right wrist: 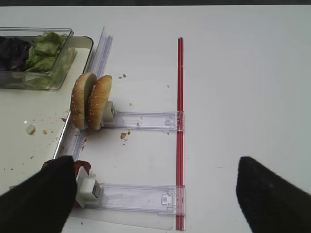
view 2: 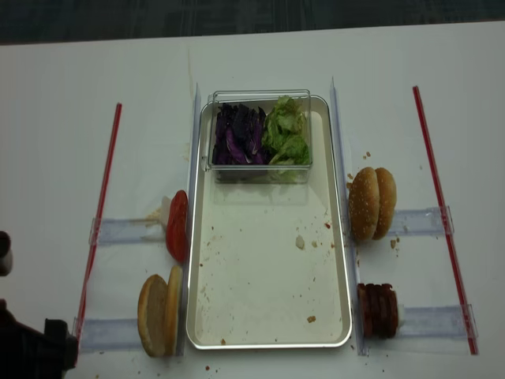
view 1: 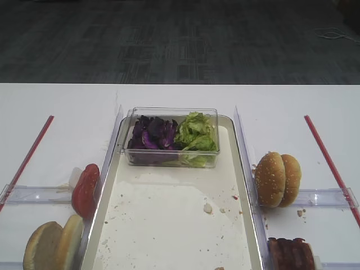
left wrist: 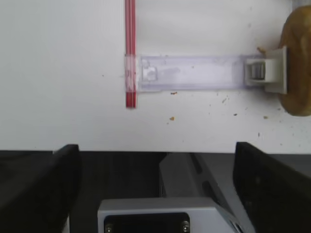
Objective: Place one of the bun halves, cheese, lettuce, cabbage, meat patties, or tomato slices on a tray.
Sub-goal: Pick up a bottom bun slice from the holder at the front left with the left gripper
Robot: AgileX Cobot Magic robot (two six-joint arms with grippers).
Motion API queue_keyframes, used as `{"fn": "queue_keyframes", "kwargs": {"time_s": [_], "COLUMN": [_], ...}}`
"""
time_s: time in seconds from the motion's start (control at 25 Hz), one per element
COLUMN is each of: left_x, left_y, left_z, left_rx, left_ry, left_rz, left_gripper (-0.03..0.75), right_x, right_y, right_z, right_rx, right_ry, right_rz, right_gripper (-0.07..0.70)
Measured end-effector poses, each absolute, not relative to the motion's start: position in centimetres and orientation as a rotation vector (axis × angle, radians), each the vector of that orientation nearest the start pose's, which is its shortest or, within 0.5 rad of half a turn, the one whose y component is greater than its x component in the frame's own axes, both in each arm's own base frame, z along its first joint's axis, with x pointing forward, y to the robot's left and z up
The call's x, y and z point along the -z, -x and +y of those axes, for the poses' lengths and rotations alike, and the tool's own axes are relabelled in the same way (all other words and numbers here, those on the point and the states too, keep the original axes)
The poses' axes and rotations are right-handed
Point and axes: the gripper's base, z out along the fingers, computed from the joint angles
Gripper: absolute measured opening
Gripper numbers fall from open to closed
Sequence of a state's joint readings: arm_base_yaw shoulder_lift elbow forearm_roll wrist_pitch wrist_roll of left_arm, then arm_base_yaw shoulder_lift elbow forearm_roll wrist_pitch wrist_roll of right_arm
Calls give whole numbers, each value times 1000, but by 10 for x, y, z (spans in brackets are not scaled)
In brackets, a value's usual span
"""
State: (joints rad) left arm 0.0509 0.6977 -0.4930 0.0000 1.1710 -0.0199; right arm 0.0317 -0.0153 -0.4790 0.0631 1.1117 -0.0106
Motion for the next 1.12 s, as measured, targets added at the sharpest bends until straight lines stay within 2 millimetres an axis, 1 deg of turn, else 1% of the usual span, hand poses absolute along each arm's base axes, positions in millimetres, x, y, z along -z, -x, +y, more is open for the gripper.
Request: {"fn": "queue_keyframes", "kwargs": {"time_s": [0.16,0.28,0.4,0.68,0.76,0.88,1.0,1.12], "left_x": [-228,-221,-218,-218,-221,-232,-244,-249], "left_y": [-102,-109,-112,-113,-116,-125,-139,-157], "left_z": [6,6,7,7,7,8,8,9], "left_rx": [-11,-13,-17,-23,-23,-25,-25,-25], "left_ry": [103,104,103,88,88,87,86,86], "left_rz": [2984,3046,3076,3075,3060,3009,2988,3018], "left_gripper": [616,616,616,616,616,616,616,616], "right_x": [-267,-267,-267,-267,-267,-267,-267,-267], "right_y": [7,7,7,7,7,7,7,7], "right_z": [5,5,5,5,5,5,5,5], "right_rx": [-89,-89,-89,-89,-89,-89,-89,-89], "right_ry": [49,49,49,49,49,49,49,49], "right_rz": [2100,2100,2100,2100,2100,2100,2100,2100], "right_gripper": [689,689,689,689,689,689,689,689]}}
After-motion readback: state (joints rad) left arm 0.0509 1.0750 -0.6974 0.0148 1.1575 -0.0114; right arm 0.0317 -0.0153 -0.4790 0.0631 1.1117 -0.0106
